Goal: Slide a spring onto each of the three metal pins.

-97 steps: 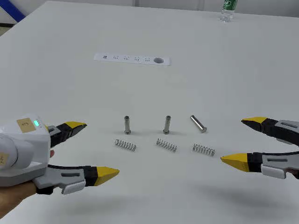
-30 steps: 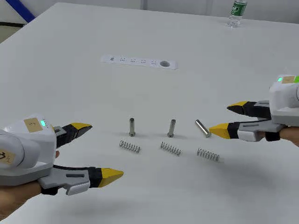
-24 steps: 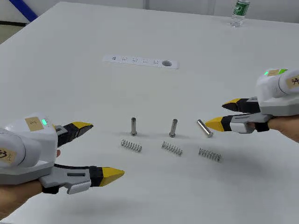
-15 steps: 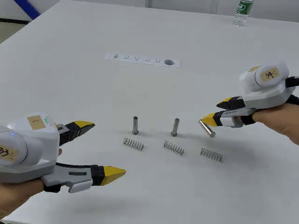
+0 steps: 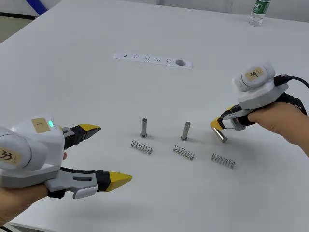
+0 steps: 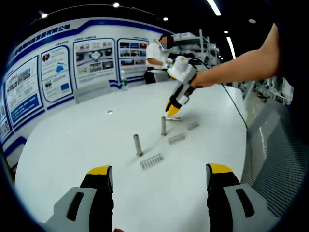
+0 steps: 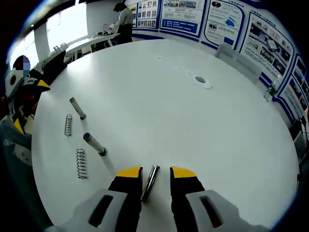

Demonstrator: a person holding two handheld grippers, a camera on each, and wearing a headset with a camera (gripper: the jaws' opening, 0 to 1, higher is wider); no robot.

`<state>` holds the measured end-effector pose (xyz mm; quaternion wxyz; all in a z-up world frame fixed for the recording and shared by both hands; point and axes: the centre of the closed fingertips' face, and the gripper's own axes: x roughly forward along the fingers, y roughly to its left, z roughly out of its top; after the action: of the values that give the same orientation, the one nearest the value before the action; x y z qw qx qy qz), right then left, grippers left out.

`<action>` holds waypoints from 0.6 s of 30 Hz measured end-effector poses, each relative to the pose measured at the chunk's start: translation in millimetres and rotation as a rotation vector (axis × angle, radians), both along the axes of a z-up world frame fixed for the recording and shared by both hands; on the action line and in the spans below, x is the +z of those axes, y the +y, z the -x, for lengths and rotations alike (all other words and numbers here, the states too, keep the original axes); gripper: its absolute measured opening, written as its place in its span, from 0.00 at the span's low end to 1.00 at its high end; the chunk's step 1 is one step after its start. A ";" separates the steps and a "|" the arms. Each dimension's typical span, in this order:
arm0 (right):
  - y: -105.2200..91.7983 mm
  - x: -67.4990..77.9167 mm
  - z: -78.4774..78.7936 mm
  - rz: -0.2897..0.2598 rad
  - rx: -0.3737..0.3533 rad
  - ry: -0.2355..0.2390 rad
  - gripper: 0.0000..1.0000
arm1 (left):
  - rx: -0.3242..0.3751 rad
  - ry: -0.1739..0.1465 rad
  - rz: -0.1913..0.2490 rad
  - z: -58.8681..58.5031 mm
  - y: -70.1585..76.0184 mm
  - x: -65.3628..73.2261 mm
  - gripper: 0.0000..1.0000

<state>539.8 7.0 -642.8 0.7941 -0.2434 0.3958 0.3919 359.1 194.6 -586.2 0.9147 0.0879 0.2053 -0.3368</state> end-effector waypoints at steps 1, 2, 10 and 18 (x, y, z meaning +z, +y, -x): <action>0.5 -2.0 -0.8 0.008 -0.002 0.001 0.23 | 0.001 0.000 0.002 0.3 0.2 -0.2 0.80; 0.3 -3.3 -1.0 0.016 -0.005 0.004 0.22 | 0.001 0.001 0.002 0.5 0.3 -0.4 0.80; 1.8 -10.1 -2.2 0.042 -0.016 0.041 0.19 | 0.006 0.000 0.008 1.8 3.0 0.3 0.80; 0.9 -20.5 -0.2 0.068 -0.057 0.103 0.16 | 0.012 0.006 0.018 2.3 5.0 -1.8 0.79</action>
<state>540.1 7.9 -663.3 0.7748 -0.2384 0.4561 0.3673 356.8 199.6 -588.0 0.9170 0.0773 0.2052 -0.3333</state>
